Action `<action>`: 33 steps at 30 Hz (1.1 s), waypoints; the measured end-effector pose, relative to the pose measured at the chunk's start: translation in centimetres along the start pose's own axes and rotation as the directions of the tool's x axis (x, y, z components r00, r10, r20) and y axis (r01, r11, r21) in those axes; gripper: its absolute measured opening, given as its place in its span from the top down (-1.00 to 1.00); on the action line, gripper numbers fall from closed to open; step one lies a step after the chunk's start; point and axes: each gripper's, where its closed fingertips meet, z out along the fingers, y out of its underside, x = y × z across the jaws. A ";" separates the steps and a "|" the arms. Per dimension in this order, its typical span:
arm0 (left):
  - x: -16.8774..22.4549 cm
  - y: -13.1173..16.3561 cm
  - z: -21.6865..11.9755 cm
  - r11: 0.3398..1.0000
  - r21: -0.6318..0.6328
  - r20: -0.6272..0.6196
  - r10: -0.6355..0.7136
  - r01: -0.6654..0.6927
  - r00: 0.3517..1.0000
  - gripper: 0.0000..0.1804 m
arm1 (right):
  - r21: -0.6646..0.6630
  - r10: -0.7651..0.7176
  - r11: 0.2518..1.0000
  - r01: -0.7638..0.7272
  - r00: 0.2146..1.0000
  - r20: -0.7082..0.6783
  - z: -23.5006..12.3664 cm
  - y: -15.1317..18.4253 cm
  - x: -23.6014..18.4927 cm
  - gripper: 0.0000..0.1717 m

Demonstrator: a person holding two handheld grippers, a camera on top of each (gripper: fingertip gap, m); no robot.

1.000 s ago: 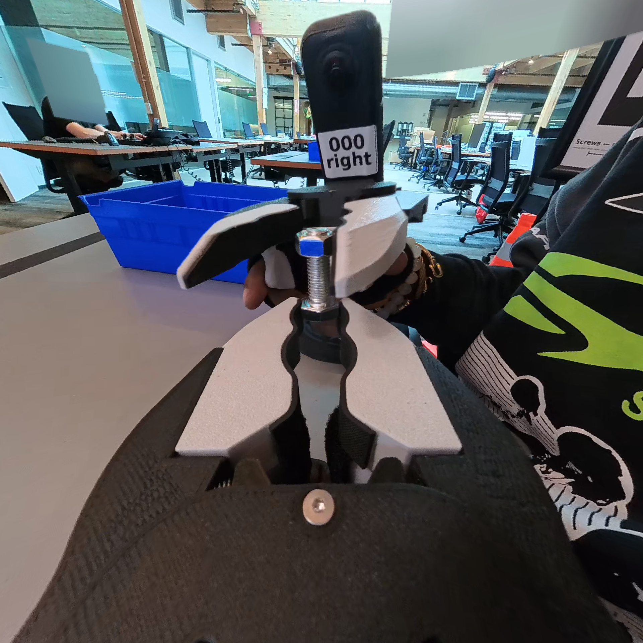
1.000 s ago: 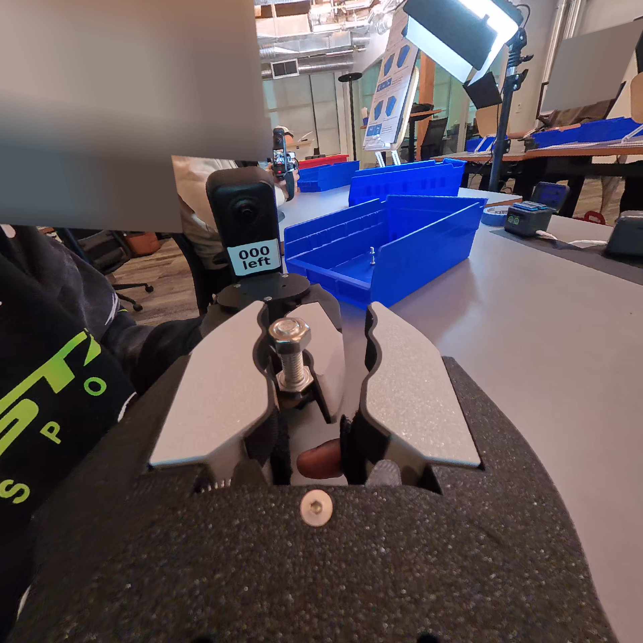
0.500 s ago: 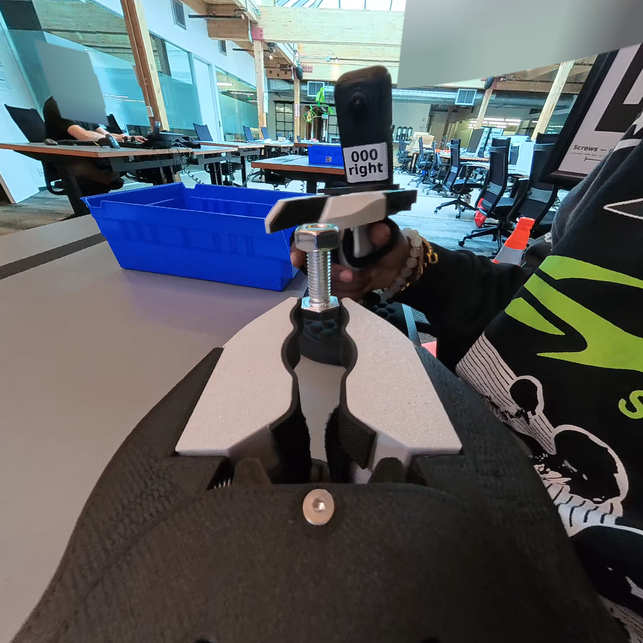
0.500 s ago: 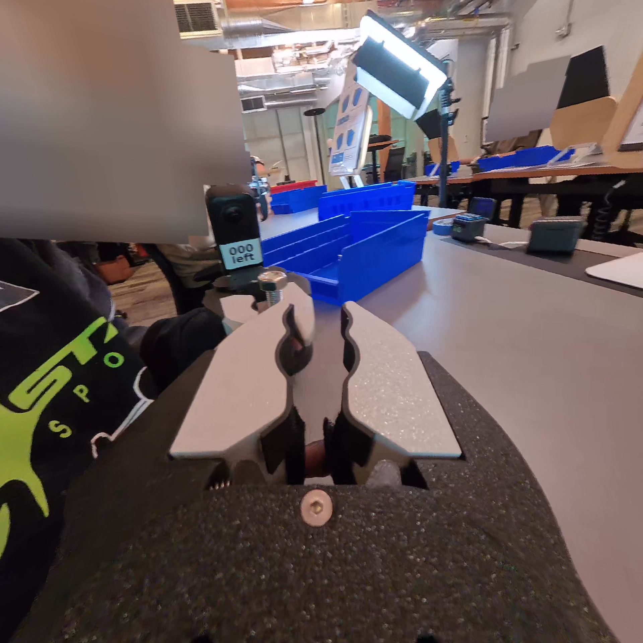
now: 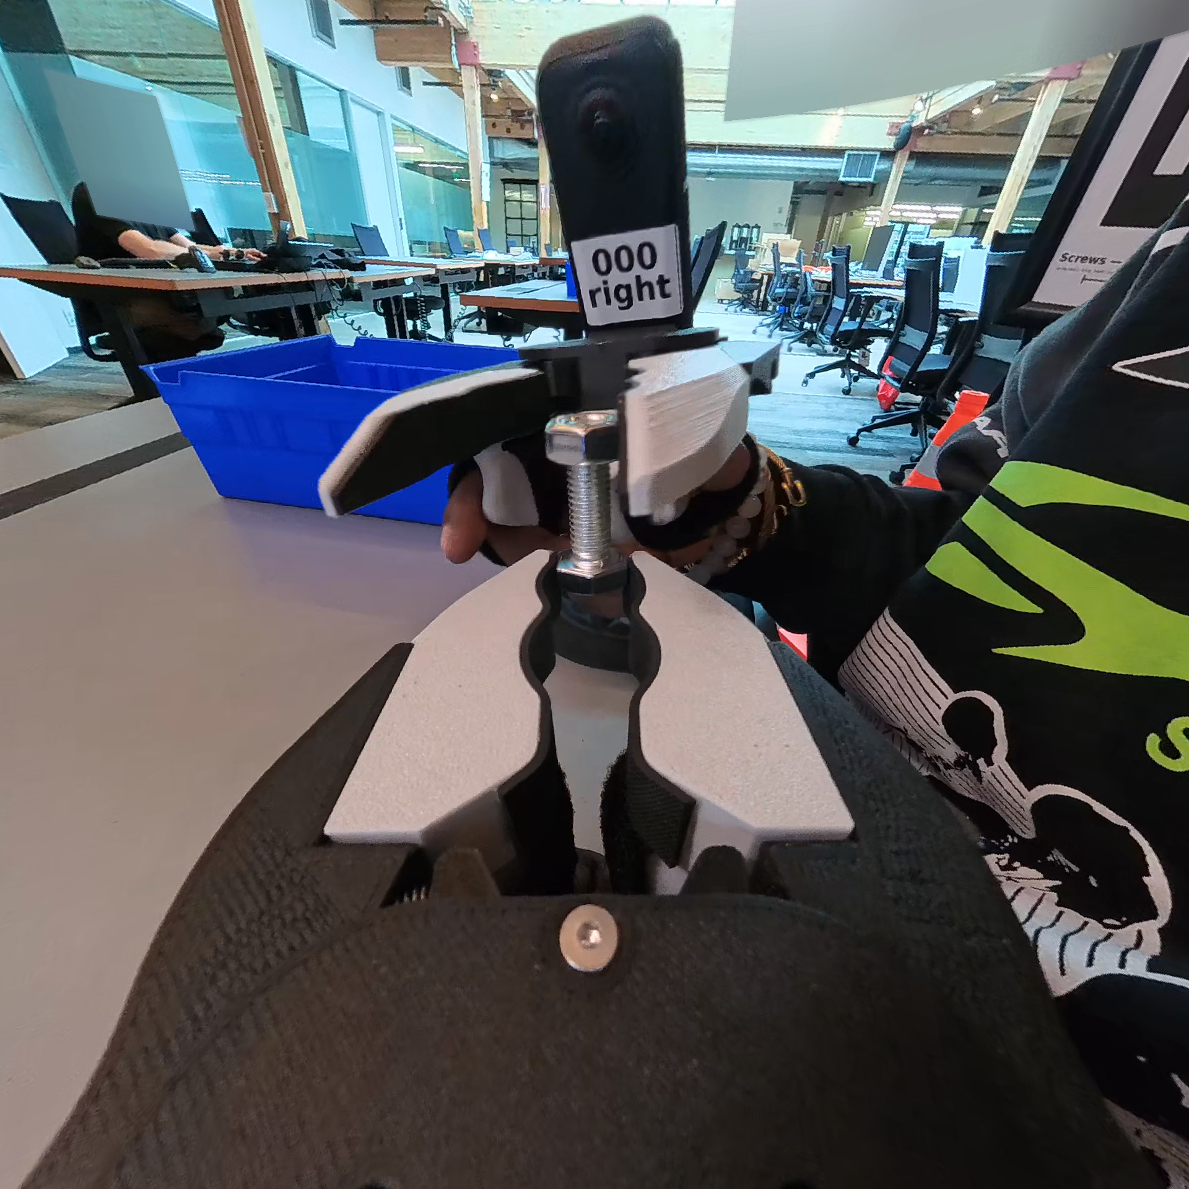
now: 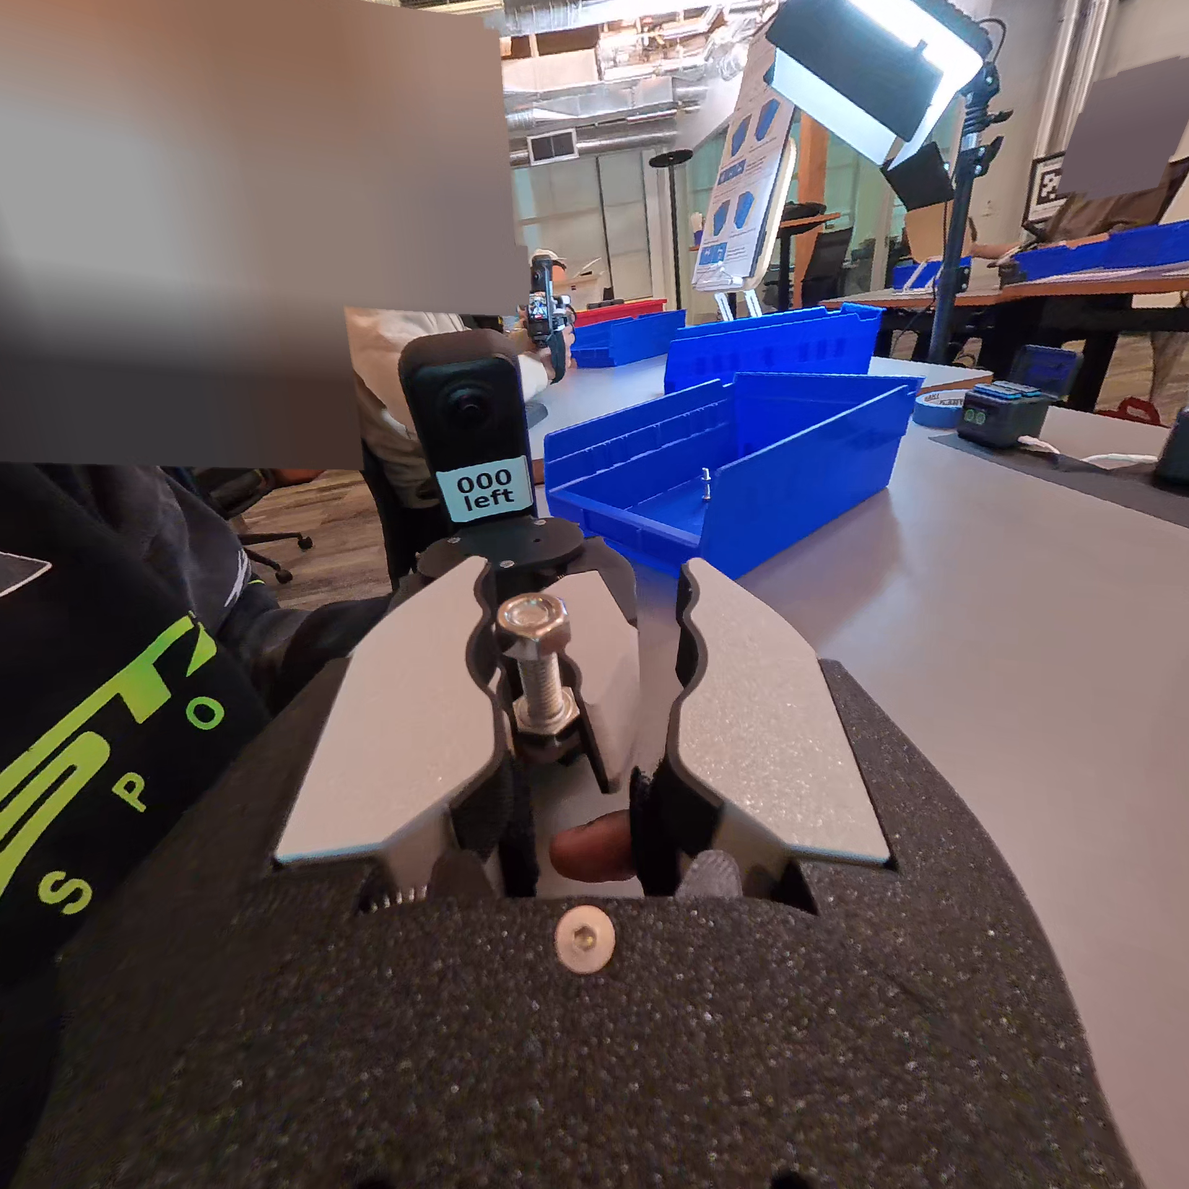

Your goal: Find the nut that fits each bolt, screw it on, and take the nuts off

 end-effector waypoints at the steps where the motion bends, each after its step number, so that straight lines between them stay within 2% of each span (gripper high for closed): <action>1: 0.0 0.0 0.0 1.000 0.003 0.000 -0.001 0.001 1.000 0.80 | 0.001 0.000 1.000 0.000 1.000 -0.008 -0.3 0.0 0.2 0.37; 6: -0.2 -0.2 -0.2 1.000 0.018 0.004 -0.016 0.016 1.000 0.80 | 0.026 -0.007 1.000 0.008 0.999 -0.037 -2.9 -0.3 0.6 0.41; 7: -0.3 -0.3 -0.2 1.000 0.019 0.007 -0.019 0.019 1.000 0.80 | 0.034 -0.006 0.999 0.008 0.999 -0.051 -3.7 -0.3 0.8 0.46; 8: -0.1 -0.3 -0.2 1.000 0.024 -0.004 -0.017 0.017 1.000 0.80 | 0.042 -0.005 0.999 0.009 0.996 -0.094 -4.5 -0.4 1.5 0.73; 11: -0.1 -0.3 -0.2 1.000 0.020 0.001 -0.014 0.014 1.000 0.80 | 0.057 -0.003 0.998 0.014 0.984 -0.177 -6.4 -0.5 2.7 0.89; 14: -0.2 -0.3 -0.2 1.000 0.022 0.002 -0.016 0.016 1.000 0.80 | 0.066 -0.012 0.998 0.023 0.987 -0.160 -6.6 -0.7 2.2 0.82; 19: -0.2 -0.2 -0.2 1.000 0.017 0.007 -0.015 0.015 1.000 0.80 | 0.041 -0.011 0.999 0.013 0.998 -0.058 -4.5 -0.6 0.5 0.48; 25: -0.1 -0.1 -0.1 1.000 0.004 0.006 -0.002 0.002 1.000 0.80 | 0.027 -0.016 1.000 0.016 1.000 0.009 -1.3 -0.6 -0.6 0.44; 28: 0.0 0.0 0.0 1.000 -0.001 0.001 0.004 -0.004 1.000 0.80 | 0.016 -0.011 1.000 0.011 1.000 -0.001 -0.3 -0.5 -0.3 0.45; 33: 0.0 -0.1 -0.1 1.000 0.008 0.001 -0.001 0.001 1.000 0.80 | 0.009 -0.025 1.000 0.026 1.000 -0.009 -1.4 -0.4 -0.1 0.43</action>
